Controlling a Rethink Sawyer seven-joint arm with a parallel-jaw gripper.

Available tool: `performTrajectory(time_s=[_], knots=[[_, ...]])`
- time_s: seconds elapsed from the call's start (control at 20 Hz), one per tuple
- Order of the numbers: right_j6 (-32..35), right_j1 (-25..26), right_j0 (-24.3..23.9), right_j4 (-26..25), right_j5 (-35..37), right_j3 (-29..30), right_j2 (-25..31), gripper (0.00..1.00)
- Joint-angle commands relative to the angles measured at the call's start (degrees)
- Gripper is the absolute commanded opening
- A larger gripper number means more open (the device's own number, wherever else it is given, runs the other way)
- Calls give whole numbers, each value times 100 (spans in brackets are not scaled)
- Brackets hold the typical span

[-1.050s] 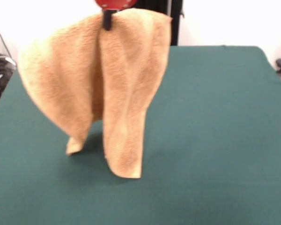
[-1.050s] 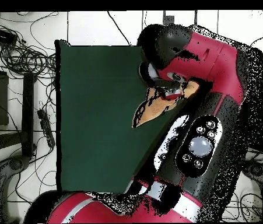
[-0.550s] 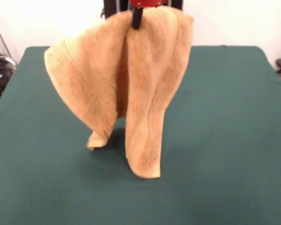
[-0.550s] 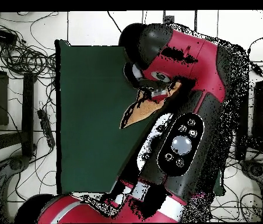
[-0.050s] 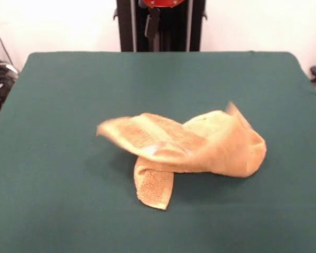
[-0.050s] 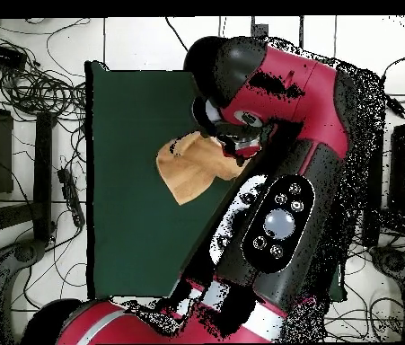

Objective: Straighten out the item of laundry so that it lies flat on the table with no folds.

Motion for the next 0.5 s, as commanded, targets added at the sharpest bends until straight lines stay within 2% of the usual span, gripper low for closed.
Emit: performTrajectory(time_s=[0.05,0.25,0.5], knots=[[1872,228,220,61,-35,375,184,100],[1203,300,-235,5,116,-255,210,100],[-284,543,-1058,-378,-355,-1293,246,100]])
